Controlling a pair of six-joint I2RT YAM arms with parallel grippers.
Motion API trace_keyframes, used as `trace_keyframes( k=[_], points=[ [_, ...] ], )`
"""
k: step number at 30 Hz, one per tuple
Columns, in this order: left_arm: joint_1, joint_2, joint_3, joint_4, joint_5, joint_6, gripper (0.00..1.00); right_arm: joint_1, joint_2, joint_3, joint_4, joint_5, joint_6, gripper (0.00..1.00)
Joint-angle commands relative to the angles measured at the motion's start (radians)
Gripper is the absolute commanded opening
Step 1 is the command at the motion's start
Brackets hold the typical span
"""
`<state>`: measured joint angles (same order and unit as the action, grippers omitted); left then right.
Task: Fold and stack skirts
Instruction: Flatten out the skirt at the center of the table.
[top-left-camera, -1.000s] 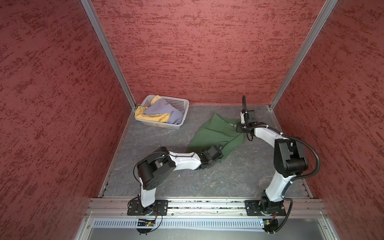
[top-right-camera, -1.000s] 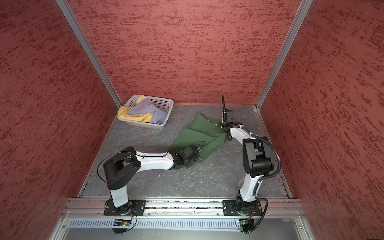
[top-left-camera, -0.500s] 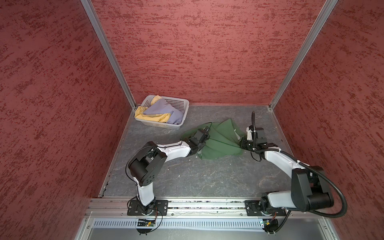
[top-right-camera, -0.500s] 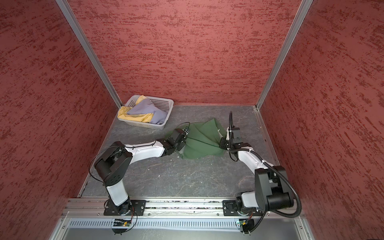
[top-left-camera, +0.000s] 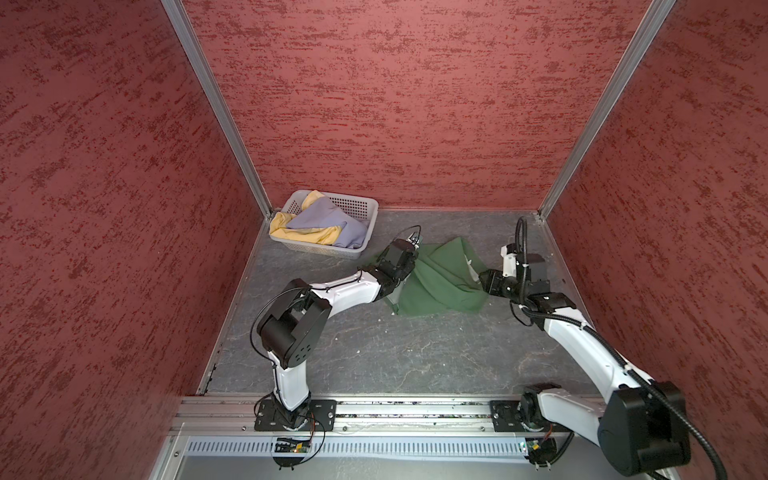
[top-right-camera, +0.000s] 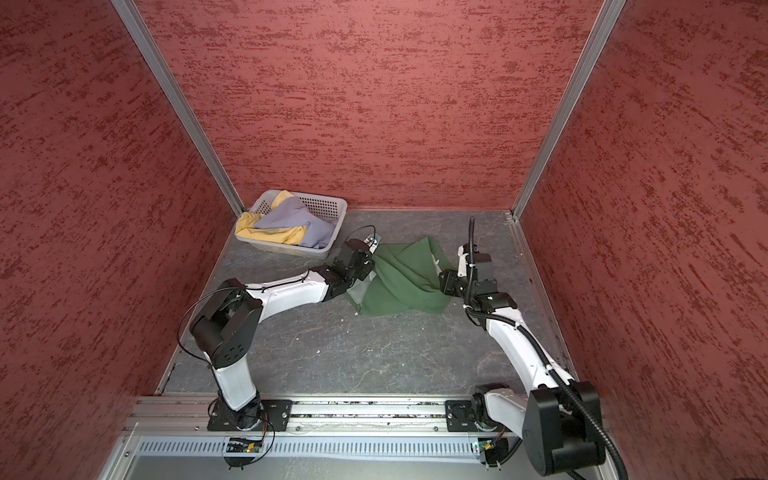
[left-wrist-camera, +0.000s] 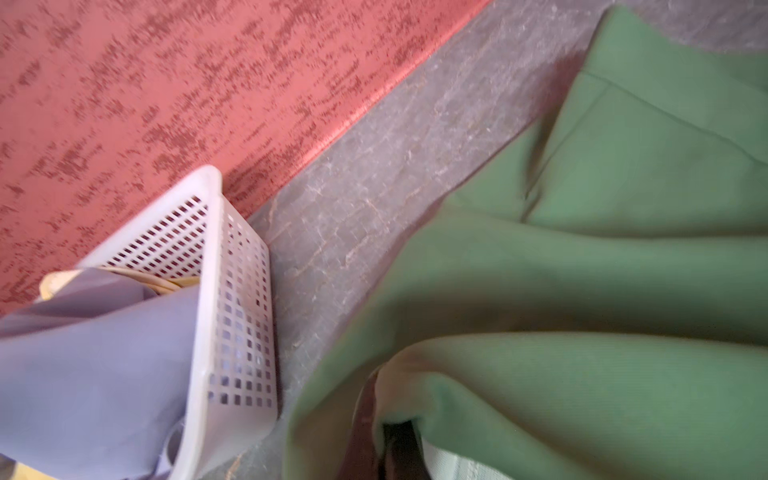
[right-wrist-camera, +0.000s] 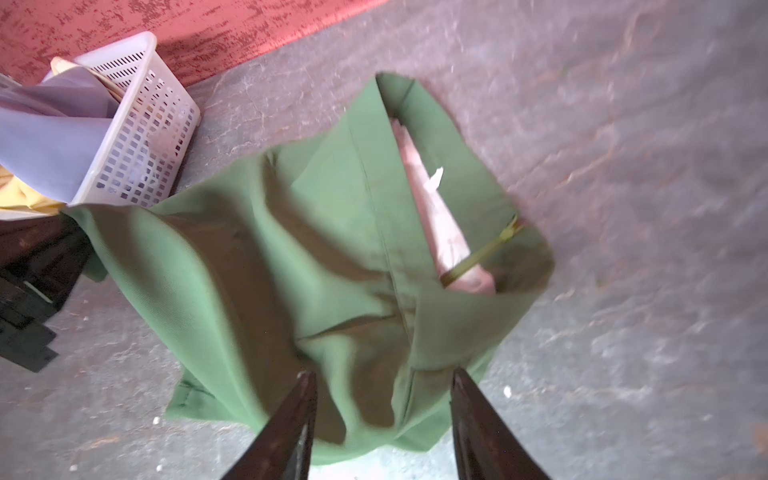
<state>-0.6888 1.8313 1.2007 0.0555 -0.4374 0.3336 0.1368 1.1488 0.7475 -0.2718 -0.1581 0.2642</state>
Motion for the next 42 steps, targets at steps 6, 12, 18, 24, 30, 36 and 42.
trace_keyframes(
  k=[6, 12, 18, 24, 30, 36, 42],
  points=[
    [0.04, 0.039, 0.107, -0.004, 0.043, 0.055, 0.0, 0.005, 0.011, 0.007, 0.168, 0.082, -0.609, 0.59],
    [0.046, 0.076, 0.158, -0.029, 0.063, 0.063, 0.0, -0.008, 0.111, 0.117, 0.081, 0.032, -1.062, 0.68],
    [0.021, 0.063, 0.096, -0.009, 0.074, 0.068, 0.0, -0.063, 0.275, 0.368, -0.207, -0.163, -1.399, 0.67],
    [-0.034, 0.022, -0.039, 0.091, 0.086, 0.101, 0.14, -0.122, 0.391, 0.524, -0.453, -0.284, -1.614, 0.67],
    [-0.066, -0.021, -0.124, 0.176, 0.065, 0.082, 0.78, -0.127, 0.472, 0.535, -0.504, -0.346, -1.72, 0.66],
    [-0.128, -0.096, -0.204, 0.29, 0.071, 0.163, 0.86, -0.128, 0.504, 0.492, -0.393, -0.389, -1.645, 0.65],
    [-0.222, -0.169, -0.26, 0.382, 0.192, 0.275, 0.92, -0.128, 0.488, 0.431, -0.184, -0.405, -1.481, 0.64]
  ],
)
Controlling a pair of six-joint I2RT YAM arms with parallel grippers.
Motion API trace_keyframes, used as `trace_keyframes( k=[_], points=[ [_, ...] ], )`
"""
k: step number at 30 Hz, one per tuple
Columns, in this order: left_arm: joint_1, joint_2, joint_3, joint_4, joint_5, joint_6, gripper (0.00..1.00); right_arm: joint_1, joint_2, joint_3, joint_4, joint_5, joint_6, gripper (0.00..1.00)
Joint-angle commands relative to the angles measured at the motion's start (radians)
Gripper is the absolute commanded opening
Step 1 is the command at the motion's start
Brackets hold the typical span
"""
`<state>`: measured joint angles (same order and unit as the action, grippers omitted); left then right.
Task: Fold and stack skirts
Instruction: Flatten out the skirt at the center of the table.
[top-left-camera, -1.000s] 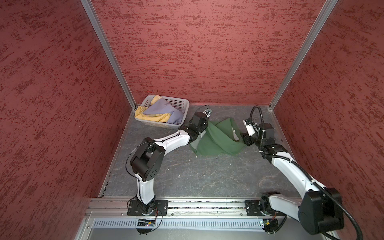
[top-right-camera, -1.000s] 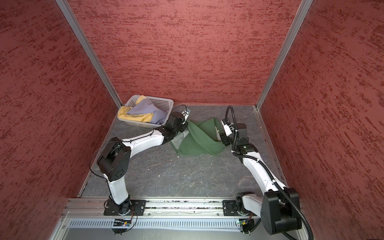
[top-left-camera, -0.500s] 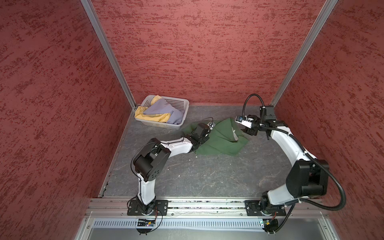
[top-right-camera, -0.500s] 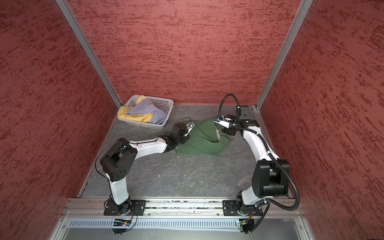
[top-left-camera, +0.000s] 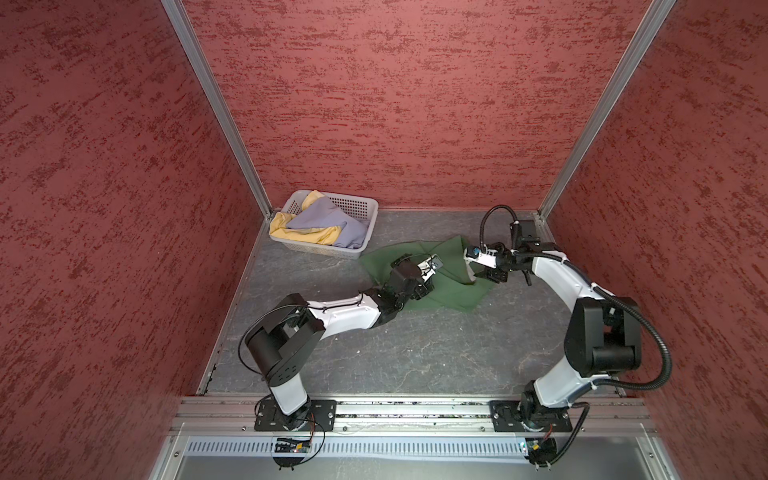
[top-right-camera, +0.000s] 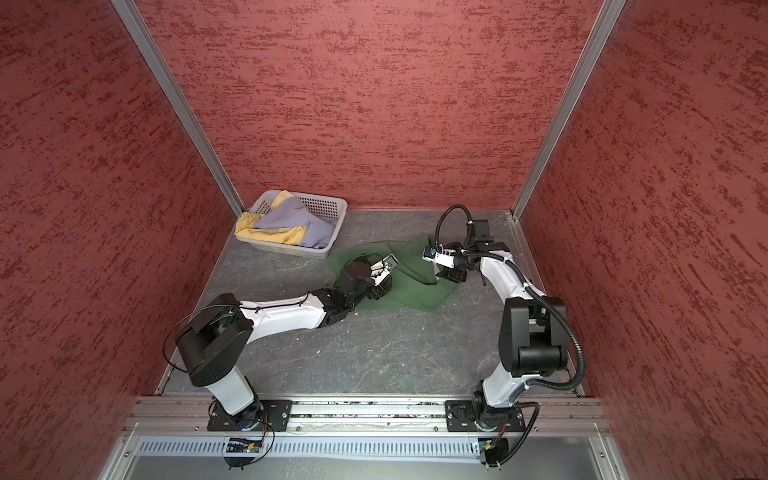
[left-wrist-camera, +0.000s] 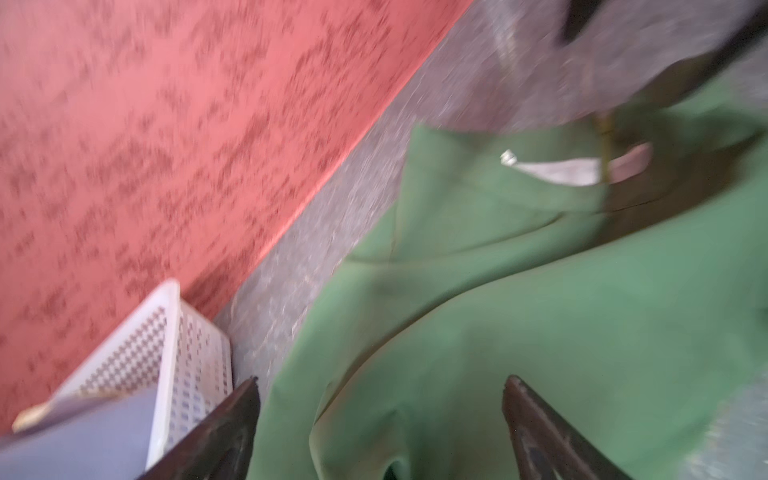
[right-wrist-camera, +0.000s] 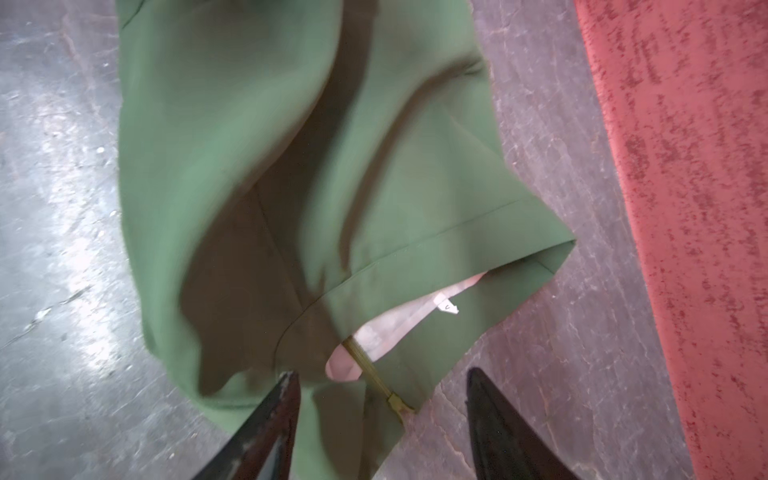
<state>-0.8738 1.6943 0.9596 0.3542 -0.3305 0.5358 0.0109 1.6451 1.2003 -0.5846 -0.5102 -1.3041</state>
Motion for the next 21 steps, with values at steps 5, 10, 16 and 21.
trace_keyframes(
  k=[5, 10, 16, 21],
  points=[
    [-0.119, 0.019, -0.021, 0.181, 0.241, 0.166, 0.96, -0.023, -0.014, -0.011, 0.257, -0.011, 0.298, 0.63],
    [-0.149, 0.155, 0.075, 0.221, 0.275, 0.219, 0.99, -0.05, -0.046, -0.014, 0.337, -0.003, 0.429, 0.62],
    [-0.144, 0.316, 0.204, 0.259, 0.252, 0.241, 1.0, -0.063, -0.075, -0.038, 0.334, -0.037, 0.418, 0.63],
    [-0.133, 0.376, 0.252, 0.232, 0.293, 0.241, 0.94, -0.067, -0.071, -0.033, 0.265, -0.066, 0.316, 0.63]
  ],
)
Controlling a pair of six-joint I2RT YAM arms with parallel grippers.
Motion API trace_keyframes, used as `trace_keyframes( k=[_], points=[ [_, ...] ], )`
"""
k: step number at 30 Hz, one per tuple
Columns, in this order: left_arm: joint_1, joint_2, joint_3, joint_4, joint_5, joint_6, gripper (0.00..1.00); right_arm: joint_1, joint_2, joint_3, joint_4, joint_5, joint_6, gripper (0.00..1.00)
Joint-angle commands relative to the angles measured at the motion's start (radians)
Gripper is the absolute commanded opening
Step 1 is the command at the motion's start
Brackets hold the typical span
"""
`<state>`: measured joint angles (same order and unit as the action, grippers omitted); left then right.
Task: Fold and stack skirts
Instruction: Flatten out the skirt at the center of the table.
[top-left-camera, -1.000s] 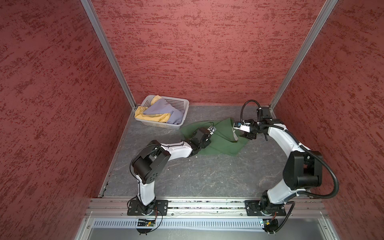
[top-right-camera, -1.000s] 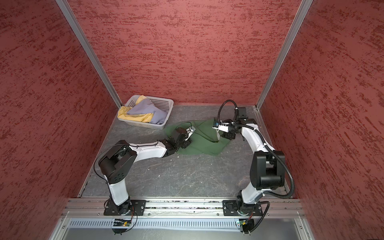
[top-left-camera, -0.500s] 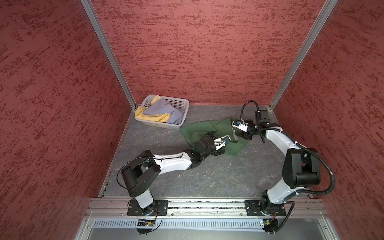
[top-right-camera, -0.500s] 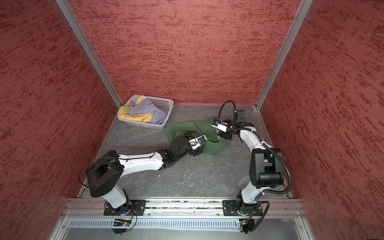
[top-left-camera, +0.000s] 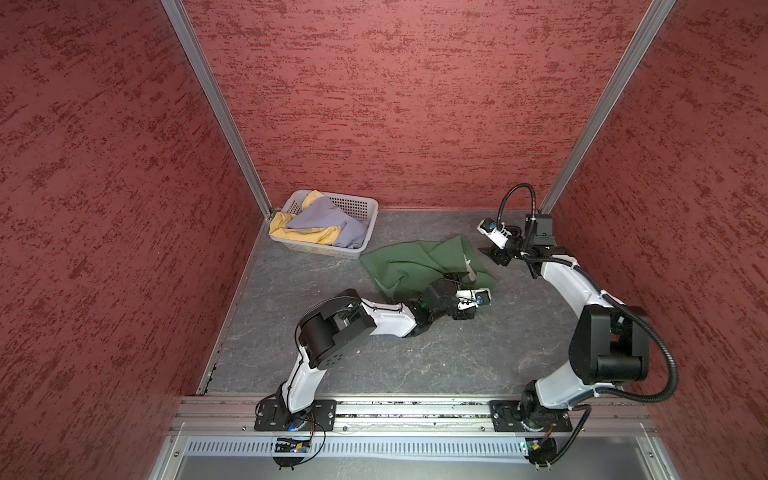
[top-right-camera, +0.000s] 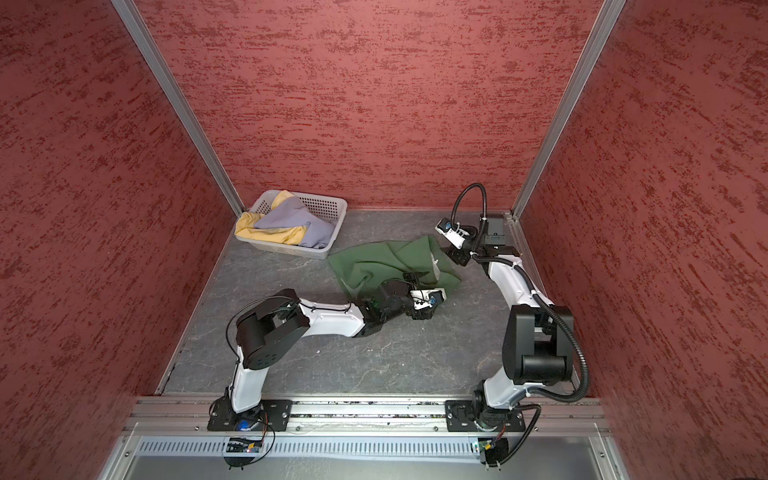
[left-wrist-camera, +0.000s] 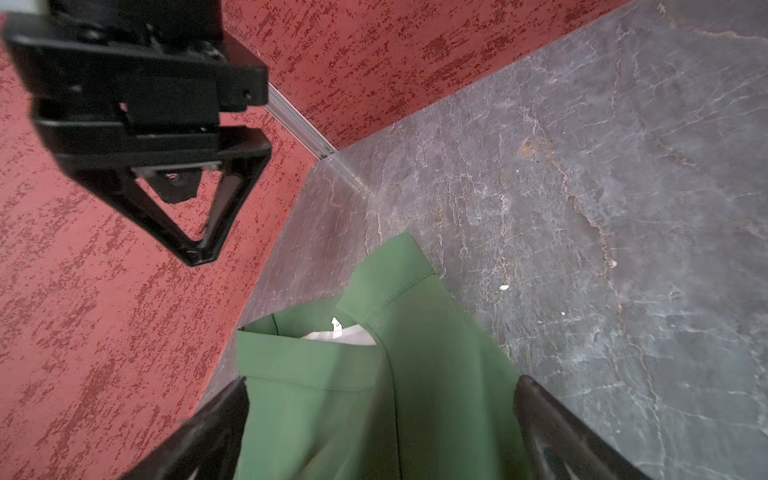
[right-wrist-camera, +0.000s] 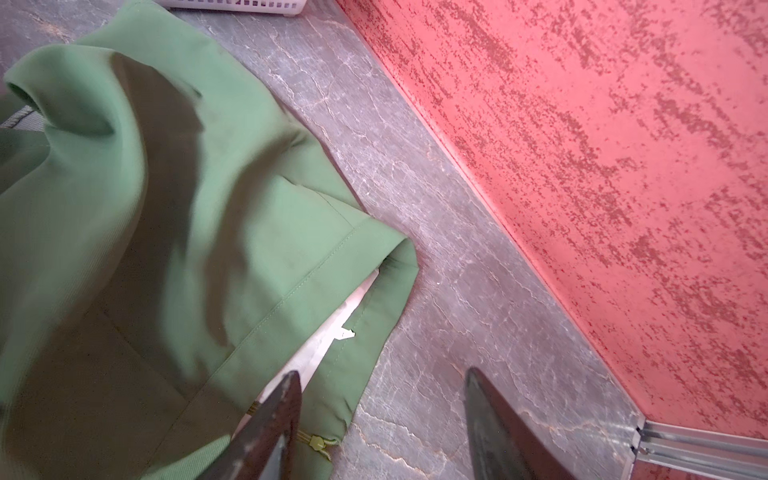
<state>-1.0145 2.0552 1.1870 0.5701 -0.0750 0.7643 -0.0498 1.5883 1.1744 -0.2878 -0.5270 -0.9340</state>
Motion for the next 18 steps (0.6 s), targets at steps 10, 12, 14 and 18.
trace_keyframes(
  k=[10, 12, 14, 18],
  points=[
    [0.016, 0.036, -0.005, 0.019, 0.11, -0.051, 0.52, -0.006, 0.01, 0.01, -0.094, -0.09, -0.14, 0.62],
    [0.015, 0.037, -0.012, 0.017, 0.133, -0.058, 0.43, -0.005, 0.01, 0.011, -0.111, -0.088, -0.173, 0.62],
    [0.014, 0.038, -0.017, 0.019, 0.154, -0.063, 0.37, -0.006, 0.01, 0.013, -0.128, -0.082, -0.201, 0.62],
    [0.012, 0.045, -0.025, 0.026, 0.162, -0.082, 0.32, -0.007, 0.017, 0.027, -0.173, -0.083, -0.256, 0.62]
  ],
)
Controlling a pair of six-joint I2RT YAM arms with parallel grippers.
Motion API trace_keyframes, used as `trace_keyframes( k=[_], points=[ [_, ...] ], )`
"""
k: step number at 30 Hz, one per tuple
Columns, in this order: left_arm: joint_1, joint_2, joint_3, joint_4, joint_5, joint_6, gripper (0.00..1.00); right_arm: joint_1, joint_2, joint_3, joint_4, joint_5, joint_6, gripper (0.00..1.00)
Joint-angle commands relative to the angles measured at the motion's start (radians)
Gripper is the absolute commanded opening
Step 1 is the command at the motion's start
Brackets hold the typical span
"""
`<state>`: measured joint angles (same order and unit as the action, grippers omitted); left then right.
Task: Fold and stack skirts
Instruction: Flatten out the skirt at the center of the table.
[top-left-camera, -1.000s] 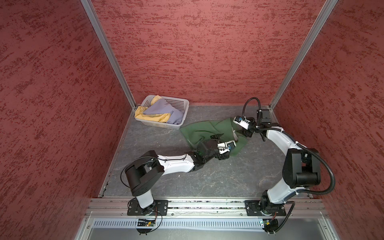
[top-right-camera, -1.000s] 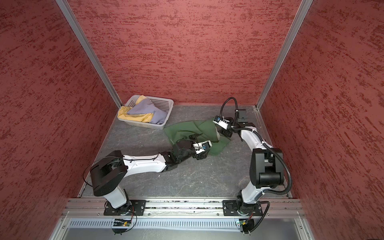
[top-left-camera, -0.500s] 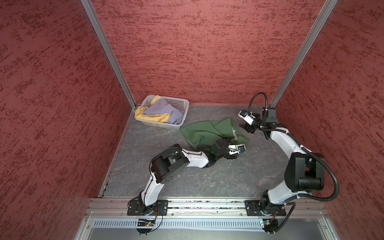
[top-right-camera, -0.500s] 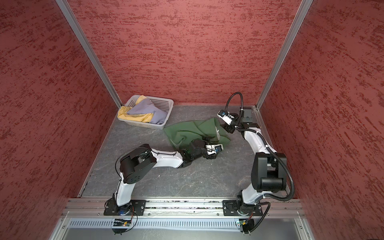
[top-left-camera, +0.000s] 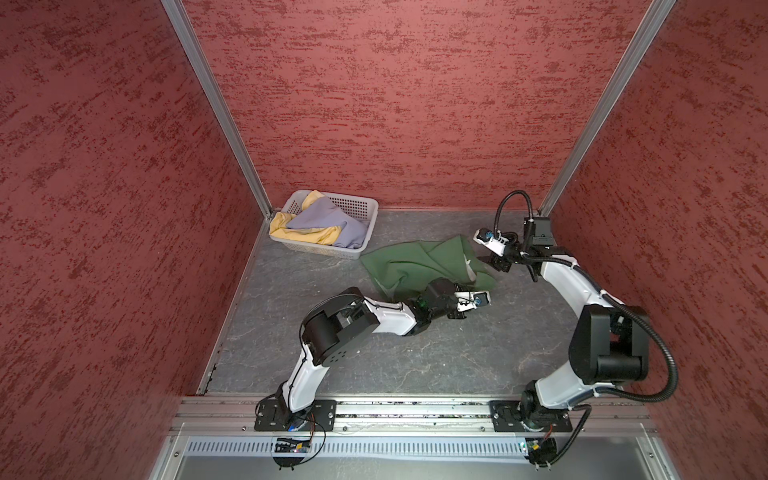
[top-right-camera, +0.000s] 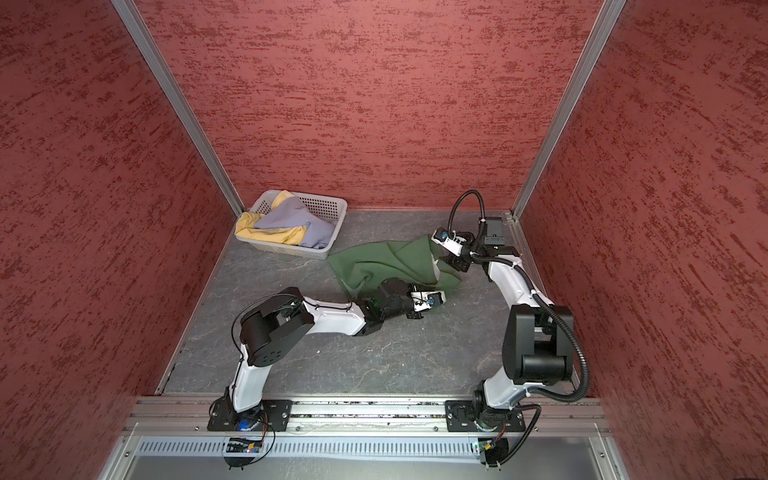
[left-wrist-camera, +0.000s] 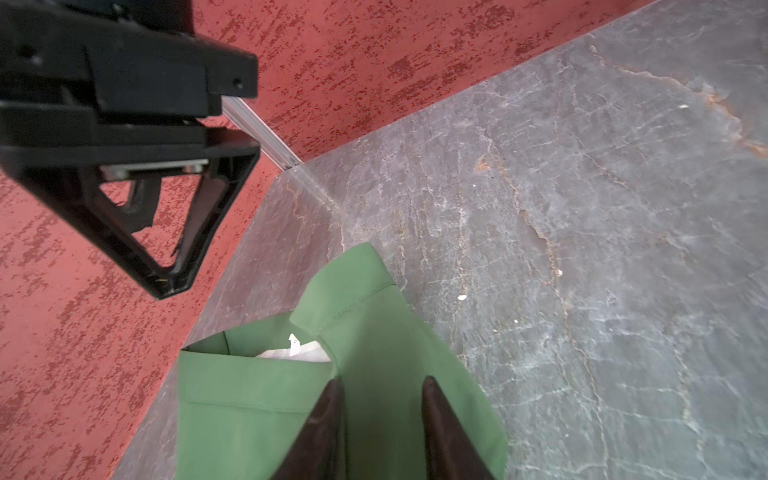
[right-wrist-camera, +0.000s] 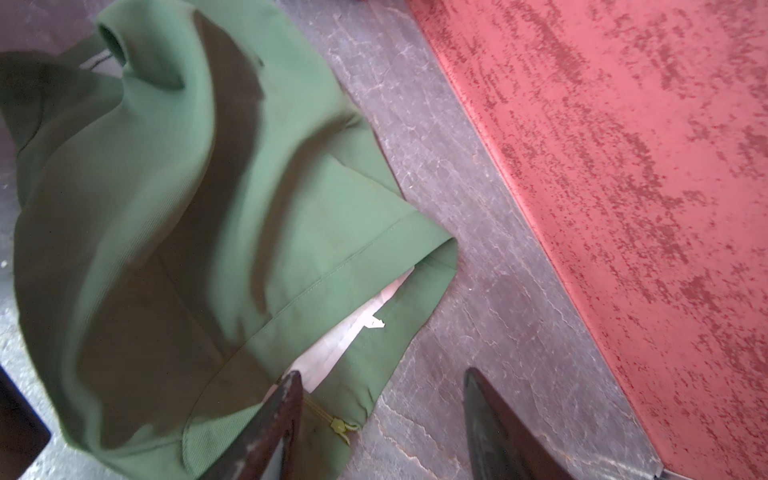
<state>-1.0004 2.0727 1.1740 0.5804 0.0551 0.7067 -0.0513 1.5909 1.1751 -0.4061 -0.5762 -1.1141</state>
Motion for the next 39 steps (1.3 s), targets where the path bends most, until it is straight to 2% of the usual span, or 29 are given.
trace_keyframes(
  k=[1, 2, 4, 6, 10, 13, 16, 19, 22, 26, 30, 34, 39],
  points=[
    [-0.002, 0.031, -0.013, 0.02, 0.024, -0.032, 0.32, -0.005, 0.016, 0.027, -0.062, -0.037, -0.089, 0.62],
    [-0.003, 0.033, -0.013, 0.026, 0.012, -0.034, 0.34, -0.005, 0.014, 0.026, -0.064, -0.039, -0.099, 0.62],
    [-0.003, 0.036, -0.016, 0.059, -0.041, -0.047, 0.48, -0.005, 0.011, 0.022, -0.058, -0.042, -0.103, 0.62],
    [-0.001, 0.035, -0.014, 0.06, -0.086, -0.043, 0.54, -0.005, 0.009, 0.02, -0.055, -0.045, -0.102, 0.62],
    [0.001, 0.027, -0.003, 0.029, -0.158, -0.023, 0.63, -0.005, 0.012, 0.018, -0.055, -0.05, -0.101, 0.62],
    [0.007, 0.031, 0.032, -0.073, -0.173, -0.037, 0.63, -0.005, 0.015, 0.017, -0.054, -0.05, -0.101, 0.62],
    [0.011, 0.041, 0.038, -0.13, -0.169, -0.052, 0.61, -0.005, 0.014, 0.017, -0.055, -0.052, -0.103, 0.62],
    [0.01, 0.051, 0.041, -0.175, -0.156, -0.052, 0.54, -0.005, 0.016, 0.019, -0.06, -0.051, -0.116, 0.62],
    [0.008, 0.055, 0.034, -0.189, -0.129, -0.055, 0.38, -0.005, 0.02, 0.026, -0.073, -0.049, -0.143, 0.62],
    [-0.003, 0.052, 0.011, -0.164, -0.117, -0.052, 0.18, -0.004, 0.005, 0.006, -0.113, -0.051, -0.296, 0.62],
    [-0.026, 0.034, -0.078, 0.02, -0.123, 0.008, 0.18, -0.001, -0.037, -0.035, -0.113, -0.053, -0.387, 0.63],
    [-0.047, 0.018, -0.165, 0.183, -0.121, 0.125, 0.18, 0.008, -0.037, -0.014, -0.215, -0.048, -0.472, 0.63],
    [-0.053, -0.014, -0.22, 0.232, -0.105, 0.267, 0.18, 0.047, -0.023, 0.012, -0.293, -0.033, -0.503, 0.63]
  ],
)
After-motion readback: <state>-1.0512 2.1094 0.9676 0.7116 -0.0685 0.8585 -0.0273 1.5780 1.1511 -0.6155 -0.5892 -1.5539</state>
